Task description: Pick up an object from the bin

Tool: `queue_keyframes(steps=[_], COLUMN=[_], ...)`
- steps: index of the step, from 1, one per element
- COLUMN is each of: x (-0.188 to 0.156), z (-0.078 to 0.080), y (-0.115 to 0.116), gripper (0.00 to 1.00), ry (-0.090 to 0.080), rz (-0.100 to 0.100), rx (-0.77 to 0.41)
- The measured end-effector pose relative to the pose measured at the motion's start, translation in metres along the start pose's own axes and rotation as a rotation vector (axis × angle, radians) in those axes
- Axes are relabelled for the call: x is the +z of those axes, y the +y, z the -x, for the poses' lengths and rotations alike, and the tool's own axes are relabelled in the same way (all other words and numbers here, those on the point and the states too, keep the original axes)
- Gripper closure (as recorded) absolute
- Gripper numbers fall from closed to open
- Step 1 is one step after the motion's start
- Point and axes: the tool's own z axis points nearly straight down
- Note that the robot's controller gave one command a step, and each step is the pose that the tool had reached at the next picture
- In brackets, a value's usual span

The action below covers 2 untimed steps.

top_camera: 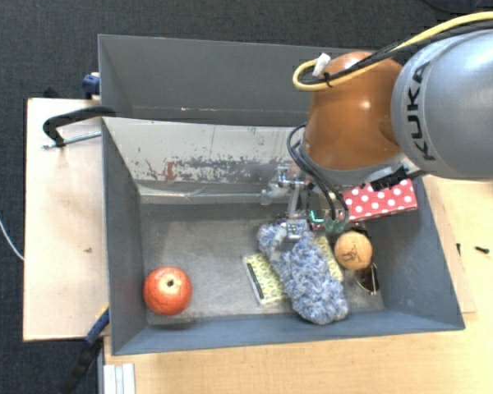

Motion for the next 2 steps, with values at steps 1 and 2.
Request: queue_keyframes(steps=[1,2], x=[-0.004,0.024], z=[0.002,0.012], y=[0.000,-0.007], gripper=[0.00,0.00], ry=[-0.008,-0.015], rz=[0.001,0.001], rx=[0.001,-0.059])
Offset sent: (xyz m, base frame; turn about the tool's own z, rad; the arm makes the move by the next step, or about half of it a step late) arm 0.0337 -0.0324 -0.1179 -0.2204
